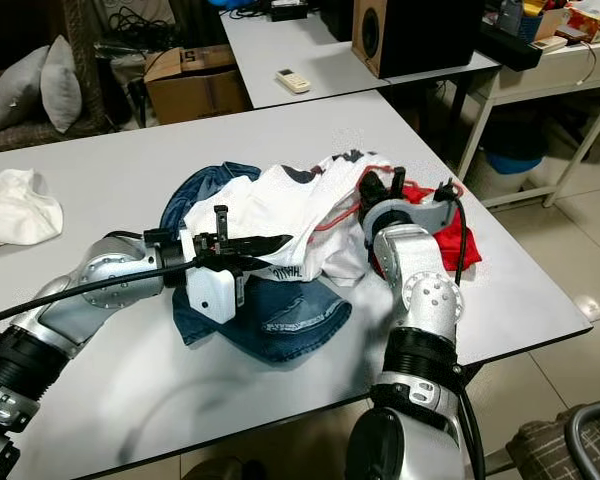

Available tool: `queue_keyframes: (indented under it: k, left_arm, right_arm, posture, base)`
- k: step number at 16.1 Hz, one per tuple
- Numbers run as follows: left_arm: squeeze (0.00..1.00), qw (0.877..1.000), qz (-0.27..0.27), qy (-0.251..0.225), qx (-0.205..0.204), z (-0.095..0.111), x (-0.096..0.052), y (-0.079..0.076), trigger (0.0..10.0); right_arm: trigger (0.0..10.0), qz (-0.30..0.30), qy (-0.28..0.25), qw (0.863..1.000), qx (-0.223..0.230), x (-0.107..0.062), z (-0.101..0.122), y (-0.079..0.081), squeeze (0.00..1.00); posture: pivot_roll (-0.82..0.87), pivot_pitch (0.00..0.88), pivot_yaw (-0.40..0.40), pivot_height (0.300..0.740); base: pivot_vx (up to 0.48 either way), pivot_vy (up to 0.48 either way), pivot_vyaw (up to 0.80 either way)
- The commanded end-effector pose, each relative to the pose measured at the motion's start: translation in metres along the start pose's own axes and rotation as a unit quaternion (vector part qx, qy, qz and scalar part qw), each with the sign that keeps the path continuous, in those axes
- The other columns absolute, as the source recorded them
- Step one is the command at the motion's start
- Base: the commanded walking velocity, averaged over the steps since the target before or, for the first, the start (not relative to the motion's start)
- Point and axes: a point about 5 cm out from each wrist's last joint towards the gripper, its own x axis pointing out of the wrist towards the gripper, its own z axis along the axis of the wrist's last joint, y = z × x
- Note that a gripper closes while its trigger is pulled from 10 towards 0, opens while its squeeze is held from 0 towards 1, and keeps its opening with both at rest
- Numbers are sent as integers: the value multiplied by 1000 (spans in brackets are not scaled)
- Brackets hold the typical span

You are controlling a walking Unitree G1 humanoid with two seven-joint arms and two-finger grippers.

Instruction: Hang hanger

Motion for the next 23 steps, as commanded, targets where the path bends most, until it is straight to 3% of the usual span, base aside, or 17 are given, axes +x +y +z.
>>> queue_keyframes:
  k: [1, 3, 6, 10, 14, 16, 17, 21, 23]
  left_arm:
    - [0, 1000, -9, -5, 0, 1, 1, -2, 0]
    - [0, 999, 3, 20, -32, -9, -3, -2, 0]
    - [0, 999, 13, 31, -36, -16, -10, 3, 0]
    - [0, 999, 14, -35, -32, 7, 8, 8, 0]
    - [0, 999, 27, -44, -17, 11, 19, 18, 0]
    - [0, 998, 34, -56, -2, 18, 26, 26, 0]
    - [0, 998, 39, -52, 5, 18, 26, 30, 0]
    - [0, 997, 73, -22, 30, 10, 9, 56, 0]
    - [0, 997, 65, -26, 20, 13, 13, 54, 0]
  right_arm:
    - [10000, 22, -1, 1000, 15, 2, -1, 10, 0]
    - [10000, 29, -11, 999, 28, 2, 6, 13, 0]
    - [10000, 29, -27, 999, 37, 0, 17, 12, 0]
    - [10000, 25, -19, 998, 45, 6, 7, 12, 0]
    - [10000, 11, 26, 1000, -9, 10, -19, 13, 0]
    - [10000, -6, 51, 997, -49, 9, -30, 7, 0]
    - [10000, -12, 60, 994, -91, 7, -33, 4, 0]
    - [10000, -33, 54, 988, -141, -4, -17, -12, 0]
    - [10000, -28, 49, 990, -127, -9, -12, -13, 0]
  posture:
    - [88, 0, 107, 740]
    - [88, 0, 111, 740]
    - [86, 0, 114, 740]
    - [87, 0, 123, 740]
    - [87, 0, 126, 740]
    - [85, 0, 124, 740]
    - [80, 0, 123, 740]
    - [75, 0, 115, 740]
    - [74, 0, 111, 740]
  base:
    - [0, 0, 0]
    - [0, 0, 0]
    - [0, 0, 0]
    - [0, 0, 0]
    - [0, 0, 0]
    - [0, 0, 0]
    - [0, 0, 0]
    - [0, 0, 0]
    - [0, 0, 0]
